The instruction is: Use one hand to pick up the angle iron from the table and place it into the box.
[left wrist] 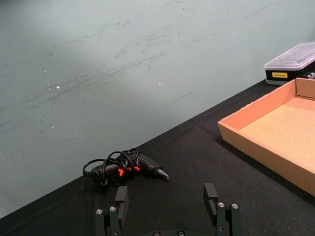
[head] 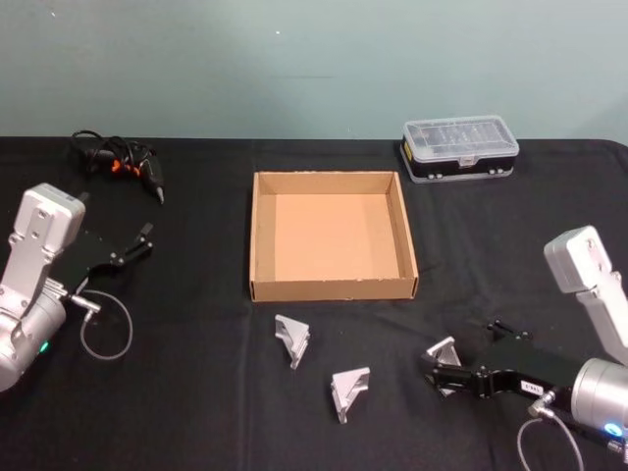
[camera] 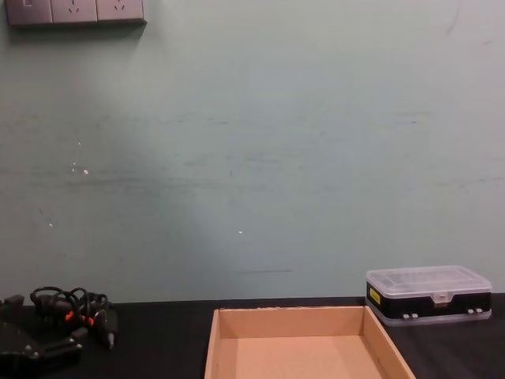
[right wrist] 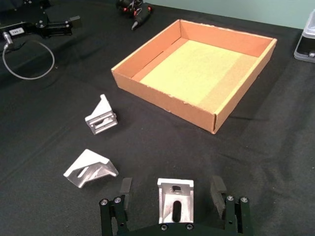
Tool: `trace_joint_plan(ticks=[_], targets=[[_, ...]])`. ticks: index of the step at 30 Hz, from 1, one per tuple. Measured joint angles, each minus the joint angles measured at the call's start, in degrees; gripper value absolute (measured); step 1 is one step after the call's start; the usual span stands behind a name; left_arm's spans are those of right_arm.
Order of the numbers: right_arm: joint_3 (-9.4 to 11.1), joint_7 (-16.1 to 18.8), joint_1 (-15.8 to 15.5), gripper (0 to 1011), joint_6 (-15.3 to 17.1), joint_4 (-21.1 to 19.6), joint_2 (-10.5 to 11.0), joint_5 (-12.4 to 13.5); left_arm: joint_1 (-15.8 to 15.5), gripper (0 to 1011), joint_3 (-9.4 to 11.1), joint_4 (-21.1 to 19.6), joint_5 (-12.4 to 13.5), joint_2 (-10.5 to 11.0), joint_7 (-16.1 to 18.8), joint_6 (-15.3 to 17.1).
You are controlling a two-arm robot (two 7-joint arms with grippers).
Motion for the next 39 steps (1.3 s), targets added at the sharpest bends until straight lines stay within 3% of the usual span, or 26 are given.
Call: trace_joint_plan(ticks=[39], targets=[[-2.05,1.16,2.34,1004,-0.31,4.08,-4.3,-9.47,0.0,1000,0.0,0.0,0.0,0.0,0.0,0.0]])
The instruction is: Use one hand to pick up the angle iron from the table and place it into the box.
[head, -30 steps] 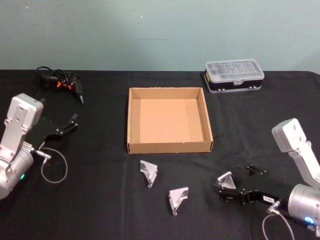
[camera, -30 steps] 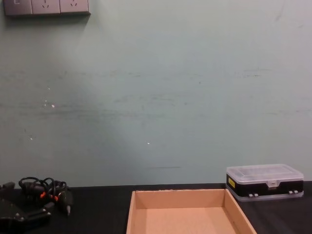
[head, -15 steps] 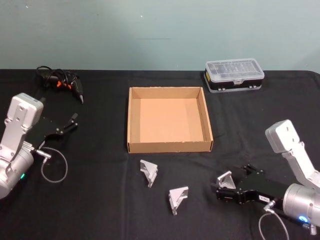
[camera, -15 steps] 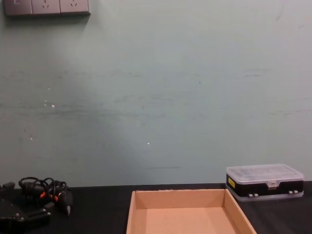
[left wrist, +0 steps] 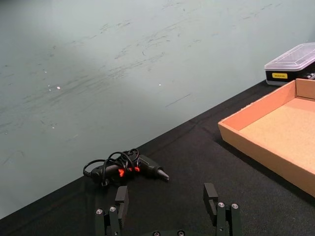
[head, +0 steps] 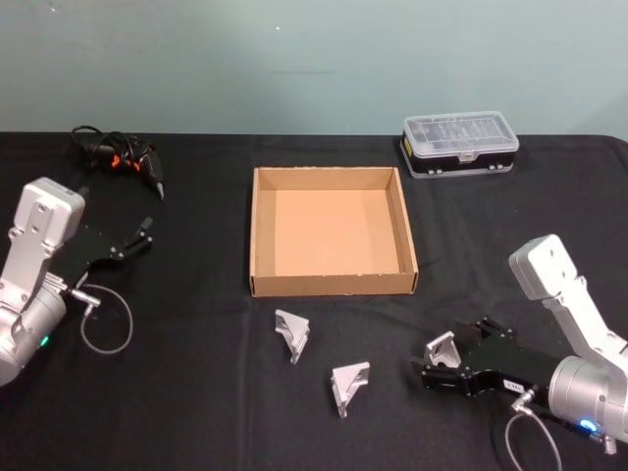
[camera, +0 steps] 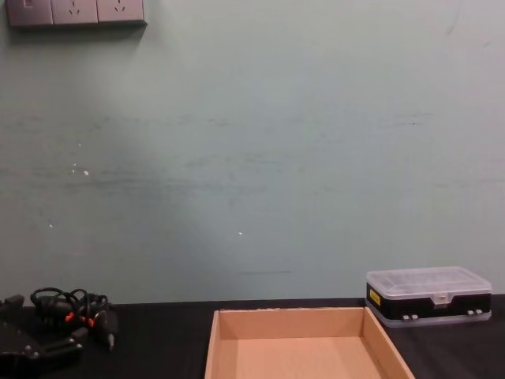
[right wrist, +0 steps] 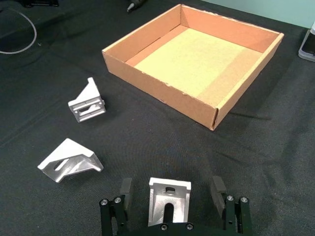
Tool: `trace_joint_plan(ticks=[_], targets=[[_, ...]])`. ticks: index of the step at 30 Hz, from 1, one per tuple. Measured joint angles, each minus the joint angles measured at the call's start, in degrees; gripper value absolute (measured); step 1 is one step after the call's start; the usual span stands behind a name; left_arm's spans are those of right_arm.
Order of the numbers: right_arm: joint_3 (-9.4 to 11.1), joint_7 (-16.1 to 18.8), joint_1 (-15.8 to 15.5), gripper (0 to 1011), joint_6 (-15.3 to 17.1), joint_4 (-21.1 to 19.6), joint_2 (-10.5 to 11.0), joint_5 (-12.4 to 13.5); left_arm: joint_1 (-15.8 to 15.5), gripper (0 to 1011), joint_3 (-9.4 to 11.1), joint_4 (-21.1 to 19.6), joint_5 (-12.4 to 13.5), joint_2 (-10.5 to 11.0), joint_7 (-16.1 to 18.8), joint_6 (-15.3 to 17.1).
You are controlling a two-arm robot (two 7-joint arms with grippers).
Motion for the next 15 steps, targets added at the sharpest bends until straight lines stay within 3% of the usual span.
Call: trace_joint_plan(ticks=[7,15], targets=[[0.04,0.32,0.0,966,-0.01,0.38,-0.53,-1.57,0.0,1000,0.0,0.0,0.0,0.0,0.0,0.0],[0.57,0.33,-0.6,735,-0.31,0.31,-1.04,-3.47,0.0,1000,0.0,0.0,0.0,0.0,0.0,0.0]])
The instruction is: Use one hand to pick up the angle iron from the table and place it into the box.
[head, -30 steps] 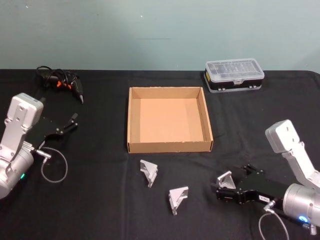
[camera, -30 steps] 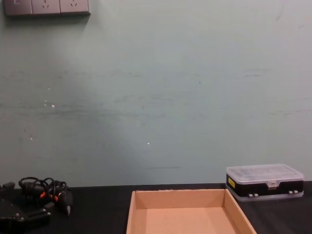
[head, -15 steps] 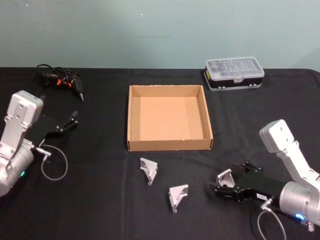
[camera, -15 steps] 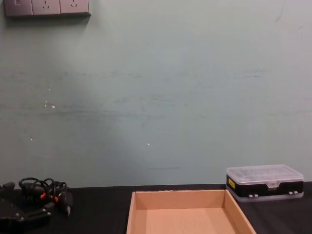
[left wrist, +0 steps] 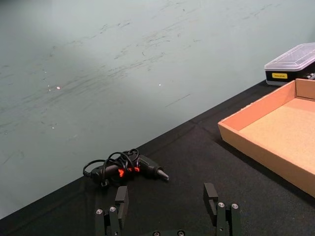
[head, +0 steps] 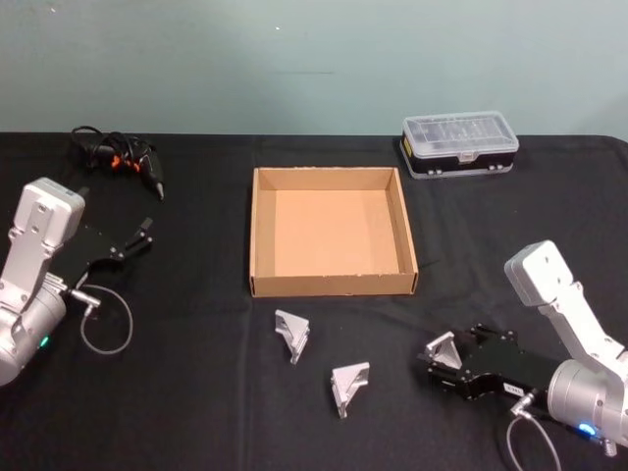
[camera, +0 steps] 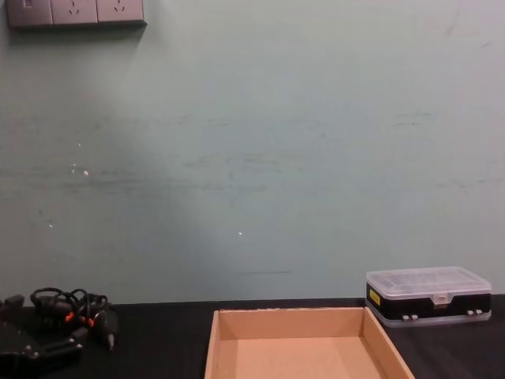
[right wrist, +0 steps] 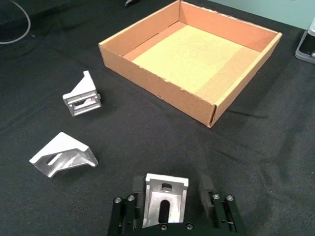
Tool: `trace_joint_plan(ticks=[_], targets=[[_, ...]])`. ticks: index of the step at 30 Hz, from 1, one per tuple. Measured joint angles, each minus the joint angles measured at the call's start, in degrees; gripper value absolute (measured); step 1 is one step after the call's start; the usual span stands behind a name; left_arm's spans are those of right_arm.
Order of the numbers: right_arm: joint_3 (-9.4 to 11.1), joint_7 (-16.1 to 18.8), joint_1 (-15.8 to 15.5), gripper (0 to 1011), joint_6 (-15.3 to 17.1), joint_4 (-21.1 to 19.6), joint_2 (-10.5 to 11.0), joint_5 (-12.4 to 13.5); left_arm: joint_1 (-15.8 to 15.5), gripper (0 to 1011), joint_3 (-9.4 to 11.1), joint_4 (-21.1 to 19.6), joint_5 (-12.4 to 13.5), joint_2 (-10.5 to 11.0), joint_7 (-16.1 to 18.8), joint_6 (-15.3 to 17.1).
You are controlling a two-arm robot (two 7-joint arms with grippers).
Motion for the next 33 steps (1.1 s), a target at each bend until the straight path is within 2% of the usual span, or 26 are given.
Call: trace_joint_plan(ticks=[10,18,26,33], targets=[[0.86,0.62,-0.83,461,-0.28,-0.08,-0.71,-1.22,0.0,1000,0.0,0.0,0.0,0.0,0.0,0.0],[1.88,0.8,-1.61,453,-0.54,-0.61,-1.06,-1.67,0.0,1000,0.0,0.0,0.0,0.0,0.0,0.0],[3.56,0.78,-2.33,453,-0.96,-3.61,-1.0,-1.95,0.0,1000,0.0,0.0,0.0,0.0,0.0,0.0],[3.67,1.1,-0.08,453,-1.03,-5.14,-1.79,-2.66,0.0,1000,0.0,0.0,0.0,0.0,0.0,0.0]])
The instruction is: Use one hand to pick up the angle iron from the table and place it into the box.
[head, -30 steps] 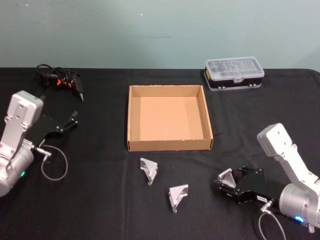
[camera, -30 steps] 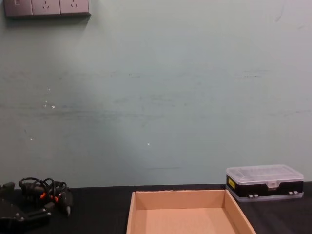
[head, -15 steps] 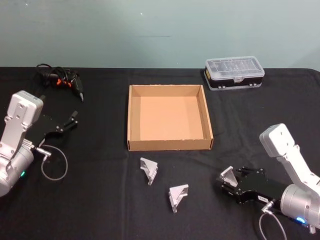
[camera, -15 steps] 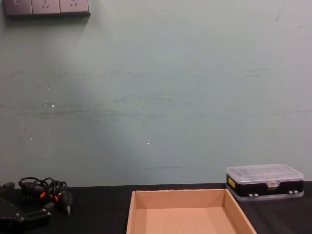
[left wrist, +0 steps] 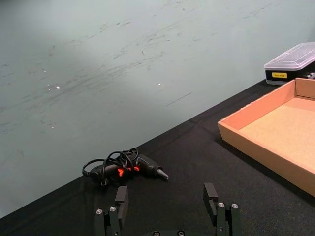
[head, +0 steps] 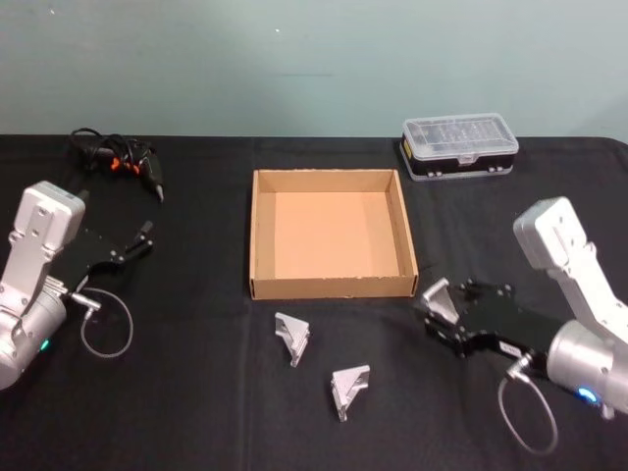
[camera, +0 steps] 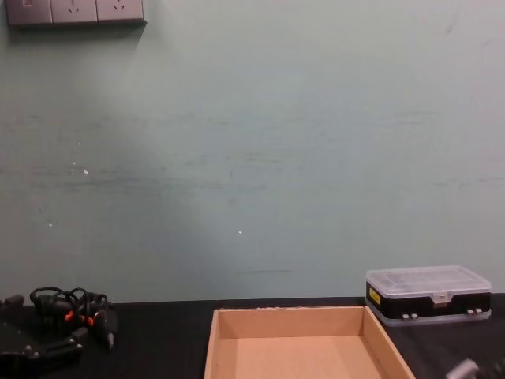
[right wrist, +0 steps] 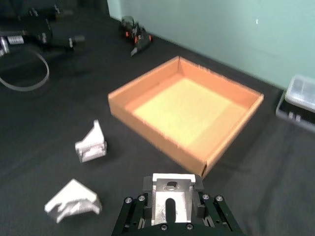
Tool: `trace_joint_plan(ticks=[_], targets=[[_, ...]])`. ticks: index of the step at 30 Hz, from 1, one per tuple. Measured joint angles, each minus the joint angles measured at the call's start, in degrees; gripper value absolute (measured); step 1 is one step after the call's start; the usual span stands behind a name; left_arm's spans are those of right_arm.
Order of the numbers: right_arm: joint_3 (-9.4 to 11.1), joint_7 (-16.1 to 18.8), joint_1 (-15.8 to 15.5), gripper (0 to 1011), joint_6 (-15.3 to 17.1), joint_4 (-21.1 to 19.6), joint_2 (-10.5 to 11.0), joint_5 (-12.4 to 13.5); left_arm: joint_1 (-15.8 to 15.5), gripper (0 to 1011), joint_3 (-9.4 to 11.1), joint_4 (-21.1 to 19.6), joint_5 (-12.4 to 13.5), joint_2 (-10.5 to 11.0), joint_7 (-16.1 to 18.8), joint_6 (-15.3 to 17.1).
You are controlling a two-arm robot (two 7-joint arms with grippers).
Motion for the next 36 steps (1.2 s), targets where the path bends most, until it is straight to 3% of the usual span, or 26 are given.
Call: trace_joint_plan(ticks=[7,13,21,36], targets=[[-2.25,0.58,6.29,453,-0.07,2.49,-2.98,-1.55,0.0,1000,0.0,0.0,0.0,0.0,0.0,0.0],[-5.69,1.54,14.3,453,0.0,9.21,-7.14,-3.52,0.0,1000,0.0,0.0,0.0,0.0,0.0,0.0],[-8.51,2.59,21.26,453,-0.09,17.96,-11.13,-5.57,0.0,1000,0.0,0.0,0.0,0.0,0.0,0.0],[-11.77,4.45,29.19,453,-1.02,30.64,-15.44,-9.09,0.0,1000,0.0,0.0,0.0,0.0,0.0,0.0]])
